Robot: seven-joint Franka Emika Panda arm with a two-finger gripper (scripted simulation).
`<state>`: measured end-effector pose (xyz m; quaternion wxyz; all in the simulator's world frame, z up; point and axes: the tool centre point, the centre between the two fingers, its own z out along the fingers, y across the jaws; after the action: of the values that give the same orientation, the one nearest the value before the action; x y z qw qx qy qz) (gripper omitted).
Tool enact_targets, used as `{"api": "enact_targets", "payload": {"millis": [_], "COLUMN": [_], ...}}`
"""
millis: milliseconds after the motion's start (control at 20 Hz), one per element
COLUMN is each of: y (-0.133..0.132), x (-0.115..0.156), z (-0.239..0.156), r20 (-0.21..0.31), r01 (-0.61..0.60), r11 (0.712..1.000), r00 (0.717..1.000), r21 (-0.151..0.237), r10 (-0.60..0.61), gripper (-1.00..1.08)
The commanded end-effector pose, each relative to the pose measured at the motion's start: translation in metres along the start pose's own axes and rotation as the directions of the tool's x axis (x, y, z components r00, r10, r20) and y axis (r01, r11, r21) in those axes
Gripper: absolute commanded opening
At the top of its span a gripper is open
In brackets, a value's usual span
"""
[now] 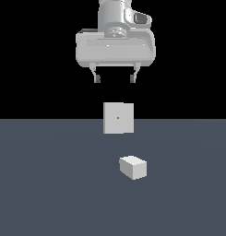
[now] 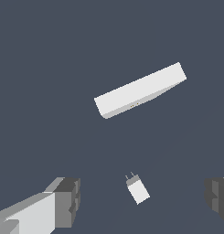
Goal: Plug the charger into the wall socket.
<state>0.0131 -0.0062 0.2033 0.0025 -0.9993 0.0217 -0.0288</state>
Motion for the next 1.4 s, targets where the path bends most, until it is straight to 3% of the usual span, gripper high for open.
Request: {"api": "enact_targets", "payload": {"millis": [0, 800, 1350], "y": [0.0, 0.004, 0.015], "x": [0.0, -0.03, -0.069], "z": [0.0, 0.03, 0.076], "r20": [0.0, -0.04, -0.101], "r01": [0.0, 0.128, 0.313], "r11": [1.0, 0.992, 0.95], "r00": [1.0, 0.991, 0.946], "r21": [0.0, 0.012, 0.021], "r10": [0.0, -0.127, -0.309], "gripper": [1.0, 1.0, 1.0]}}
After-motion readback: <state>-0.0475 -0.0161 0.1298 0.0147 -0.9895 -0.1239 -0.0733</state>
